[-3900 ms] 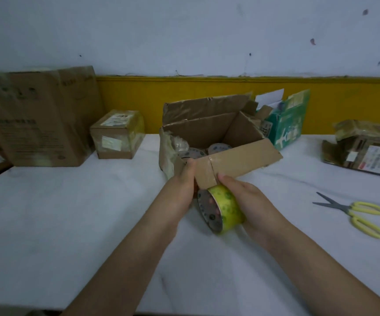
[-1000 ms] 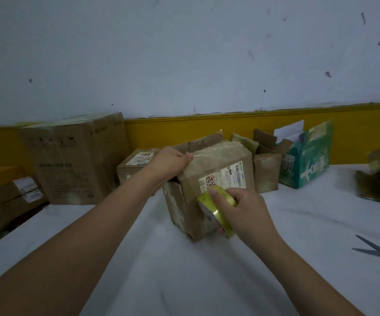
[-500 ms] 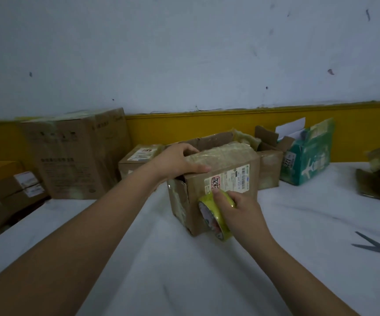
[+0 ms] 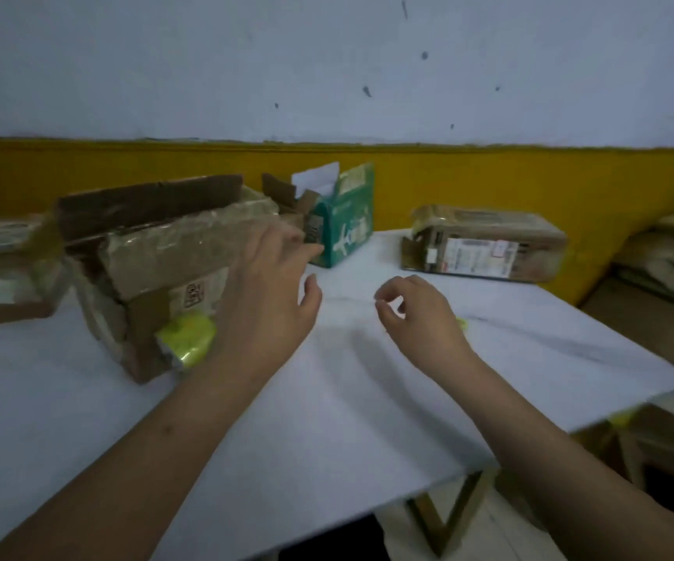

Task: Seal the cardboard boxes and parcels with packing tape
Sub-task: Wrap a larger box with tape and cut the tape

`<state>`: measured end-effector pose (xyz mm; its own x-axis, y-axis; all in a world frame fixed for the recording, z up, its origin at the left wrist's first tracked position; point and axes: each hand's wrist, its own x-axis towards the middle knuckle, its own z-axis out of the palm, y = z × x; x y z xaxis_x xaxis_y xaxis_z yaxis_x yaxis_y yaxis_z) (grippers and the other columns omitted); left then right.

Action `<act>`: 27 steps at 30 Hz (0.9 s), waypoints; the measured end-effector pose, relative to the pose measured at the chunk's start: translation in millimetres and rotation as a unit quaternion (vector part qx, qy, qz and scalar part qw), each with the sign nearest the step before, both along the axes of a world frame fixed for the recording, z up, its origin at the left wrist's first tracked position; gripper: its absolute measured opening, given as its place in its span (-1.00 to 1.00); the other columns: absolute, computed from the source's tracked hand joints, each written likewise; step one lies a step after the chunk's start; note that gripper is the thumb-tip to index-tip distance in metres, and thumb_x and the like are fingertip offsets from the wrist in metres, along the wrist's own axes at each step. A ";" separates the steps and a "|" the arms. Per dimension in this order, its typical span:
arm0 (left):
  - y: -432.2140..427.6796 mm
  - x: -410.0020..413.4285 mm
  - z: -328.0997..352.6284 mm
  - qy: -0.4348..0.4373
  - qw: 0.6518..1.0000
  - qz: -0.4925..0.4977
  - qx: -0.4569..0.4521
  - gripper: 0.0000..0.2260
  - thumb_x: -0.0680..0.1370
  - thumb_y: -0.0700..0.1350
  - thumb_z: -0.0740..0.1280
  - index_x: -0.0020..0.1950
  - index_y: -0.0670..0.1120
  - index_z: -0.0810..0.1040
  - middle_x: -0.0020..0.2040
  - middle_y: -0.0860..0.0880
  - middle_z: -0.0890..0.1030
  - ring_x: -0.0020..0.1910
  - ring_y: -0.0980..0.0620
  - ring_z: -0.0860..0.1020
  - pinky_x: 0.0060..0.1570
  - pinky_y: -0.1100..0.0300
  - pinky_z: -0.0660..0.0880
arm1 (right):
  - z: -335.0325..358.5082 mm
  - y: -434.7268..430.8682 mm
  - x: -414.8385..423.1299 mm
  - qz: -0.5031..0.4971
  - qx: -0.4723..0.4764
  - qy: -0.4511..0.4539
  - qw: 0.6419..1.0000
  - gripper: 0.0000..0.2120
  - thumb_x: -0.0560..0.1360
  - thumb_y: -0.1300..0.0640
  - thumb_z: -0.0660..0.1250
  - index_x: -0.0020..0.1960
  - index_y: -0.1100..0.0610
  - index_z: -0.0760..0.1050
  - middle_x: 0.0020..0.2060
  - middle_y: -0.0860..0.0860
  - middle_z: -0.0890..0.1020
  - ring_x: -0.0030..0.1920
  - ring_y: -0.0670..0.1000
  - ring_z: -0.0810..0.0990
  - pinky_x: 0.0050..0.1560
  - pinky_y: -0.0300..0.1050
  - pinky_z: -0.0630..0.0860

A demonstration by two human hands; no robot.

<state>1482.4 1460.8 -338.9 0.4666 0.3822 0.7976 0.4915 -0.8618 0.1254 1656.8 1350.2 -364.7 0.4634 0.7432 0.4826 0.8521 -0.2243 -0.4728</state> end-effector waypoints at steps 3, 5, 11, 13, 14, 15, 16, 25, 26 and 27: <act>-3.2 30.4 -27.7 0.021 0.996 -0.066 -0.051 -0.74 0.53 -0.14 0.38 0.22 -0.07 0.63 0.21 -0.09 0.55 0.21 -0.08 0.47 0.20 -0.06 0.49 | -8.3 -30.1 52.3 -0.058 -0.153 -0.076 0.984 -0.74 0.59 -0.01 0.27 0.23 0.03 0.55 0.17 0.00 0.56 0.18 0.09 0.47 0.15 -0.07 0.39; 2.9 35.9 -39.3 0.021 0.993 -0.084 -0.085 -0.75 0.55 -0.15 0.38 0.22 -0.06 0.63 0.21 -0.07 0.54 0.21 -0.05 0.47 0.16 -0.03 0.51 | -14.8 -40.5 69.5 -0.027 -0.250 -0.089 0.964 -0.70 0.62 -0.01 0.23 0.29 0.05 0.54 0.28 -0.01 0.52 0.30 0.04 0.41 0.26 -0.09 0.31; 15.0 29.6 -33.9 -0.044 0.980 -0.111 -0.162 -0.79 0.60 -0.16 0.30 0.20 -0.04 0.61 0.17 0.04 0.48 0.07 0.22 0.40 0.05 0.25 0.40 | -15.8 -37.2 87.5 -0.011 -0.266 -0.007 0.964 -0.74 0.60 0.01 0.28 0.16 0.15 0.55 0.07 0.07 0.53 0.11 0.14 0.54 0.08 -0.08 0.43; 16.1 25.3 -36.4 -0.051 0.976 -0.139 -0.160 -0.80 0.60 -0.17 0.30 0.19 -0.04 0.62 0.14 0.06 0.47 0.06 0.20 0.43 0.05 0.20 0.45 | -15.1 -35.7 89.6 -0.013 -0.300 -0.026 0.954 -0.81 0.58 0.00 0.29 -0.14 0.09 0.48 -0.13 0.01 0.50 -0.03 0.14 0.54 -0.11 -0.07 0.42; 17.0 23.9 -39.4 -0.051 0.975 -0.148 -0.160 -0.80 0.60 -0.18 0.30 0.18 -0.04 0.62 0.13 0.07 0.47 0.07 0.19 0.44 0.06 0.16 0.49 | -14.9 -36.2 90.2 -0.014 -0.307 -0.031 0.951 -0.80 0.56 -0.02 0.31 -0.17 0.07 0.47 -0.16 0.00 0.50 -0.05 0.12 0.53 -0.11 -0.08 0.43; 18.1 23.7 -43.2 -0.050 0.974 -0.152 -0.163 -0.80 0.60 -0.18 0.30 0.17 -0.03 0.63 0.12 0.08 0.47 0.08 0.18 0.46 0.07 0.13 0.51 | -14.2 -36.9 90.6 -0.014 -0.309 -0.036 0.950 -0.82 0.54 -0.04 0.33 -0.11 0.07 0.52 -0.11 0.01 0.53 -0.02 0.11 0.54 -0.06 -0.08 0.46; 18.5 24.8 -46.5 -0.048 0.972 -0.152 -0.171 -0.80 0.60 -0.18 0.30 0.17 -0.02 0.63 0.12 0.09 0.46 0.08 0.18 0.46 0.07 0.12 0.52 | -12.6 -37.7 90.9 -0.023 -0.310 -0.041 0.950 -0.78 0.52 -0.06 0.35 0.00 0.09 0.57 -0.04 0.02 0.57 0.03 0.11 0.55 0.01 -0.07 0.49; -15.8 17.7 -35.3 -0.070 0.979 -0.131 -0.141 -0.80 0.58 -0.24 0.30 0.11 -0.03 0.65 0.05 0.09 0.52 0.06 0.18 0.47 0.02 0.24 0.46 | -7.1 -29.9 70.4 -0.108 -0.228 0.021 0.967 -0.67 0.41 -0.13 0.46 -0.10 0.15 0.55 -0.18 0.03 0.57 -0.15 0.02 0.52 -0.20 -0.07 0.44; -23.6 11.0 -26.6 -0.117 0.980 -0.102 -0.123 -0.80 0.57 -0.26 0.31 0.08 -0.04 0.65 0.02 0.08 0.53 0.02 0.16 0.48 -0.01 0.24 0.45 | -6.3 -26.0 61.8 -0.109 -0.179 0.038 0.977 -0.67 0.42 -0.13 0.46 -0.03 0.11 0.57 -0.13 0.00 0.59 -0.10 0.01 0.53 -0.15 -0.08 0.47; -30.9 2.7 -19.0 -0.172 0.976 -0.074 -0.114 -0.81 0.56 -0.28 0.31 0.06 -0.05 0.65 0.01 0.06 0.54 0.01 0.13 0.49 -0.02 0.23 0.43 | -4.3 -20.5 52.4 -0.106 -0.131 0.055 0.984 -0.67 0.42 -0.13 0.45 0.01 0.09 0.57 -0.11 -0.03 0.60 -0.07 0.00 0.54 -0.13 -0.10 0.48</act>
<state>1485.1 1429.9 -357.9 0.2509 0.5167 0.8186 0.2587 -0.8506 0.4577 1709.3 1329.7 -369.0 0.6598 0.7166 0.2261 0.7203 -0.5175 -0.4619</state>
